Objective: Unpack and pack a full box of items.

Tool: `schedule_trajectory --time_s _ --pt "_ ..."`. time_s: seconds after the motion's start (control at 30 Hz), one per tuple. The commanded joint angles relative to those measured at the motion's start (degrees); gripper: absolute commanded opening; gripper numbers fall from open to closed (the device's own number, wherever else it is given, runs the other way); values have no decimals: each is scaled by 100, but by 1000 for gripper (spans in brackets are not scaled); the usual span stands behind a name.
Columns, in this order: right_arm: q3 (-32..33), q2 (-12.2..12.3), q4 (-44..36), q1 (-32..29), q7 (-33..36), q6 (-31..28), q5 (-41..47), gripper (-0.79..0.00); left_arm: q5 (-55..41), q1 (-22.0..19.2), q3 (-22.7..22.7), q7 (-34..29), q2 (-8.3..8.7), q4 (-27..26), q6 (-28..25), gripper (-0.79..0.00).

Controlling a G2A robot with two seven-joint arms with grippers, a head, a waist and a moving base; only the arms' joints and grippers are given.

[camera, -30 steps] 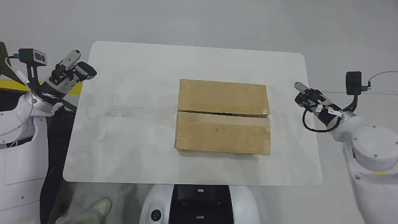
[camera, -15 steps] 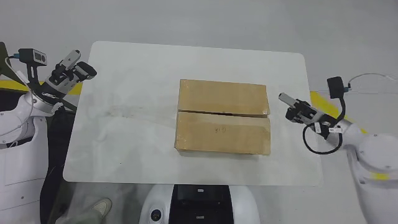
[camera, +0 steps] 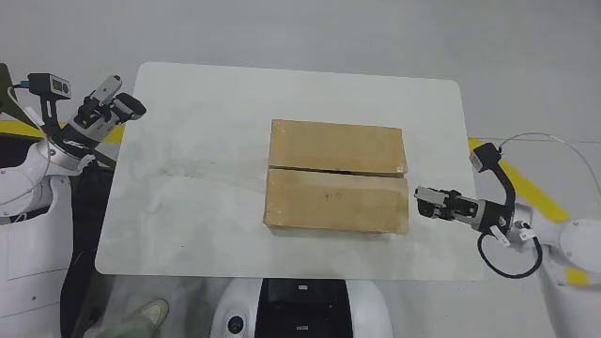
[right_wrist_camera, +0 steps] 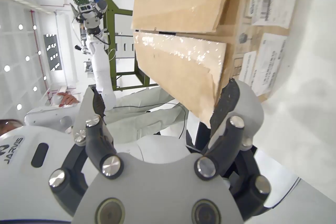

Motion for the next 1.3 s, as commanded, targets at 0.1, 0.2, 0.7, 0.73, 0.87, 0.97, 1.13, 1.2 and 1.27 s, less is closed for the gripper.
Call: schedule_trajectory --time_s 0.1,0.2,0.7,0.73,0.87,0.97,1.13,1.2,1.27 --pt "-12 0 71 35 10 -11 90 0 0 0 0 0 0 0 0 0" --pt "-12 0 71 35 10 -11 90 0 0 0 0 0 0 0 0 0" --pt "-407 -1 458 400 -178 -8 329 0 0 0 0 0 0 0 0 0" --pt "-432 1 511 436 -221 -45 290 0 0 0 0 0 0 0 0 0" --pt "-506 4 697 557 -337 -219 250 0 0 0 0 0 0 0 0 0" --pt "-544 9 857 658 -371 -249 287 0 0 0 0 0 0 0 0 0" --pt "-625 18 1053 766 -423 -308 269 0 0 0 0 0 0 0 0 0" --pt "-694 21 1114 813 -410 -314 232 0 0 0 0 0 0 0 0 0" --pt "-773 20 1181 866 -365 -338 277 0 0 0 0 0 0 0 0 0"
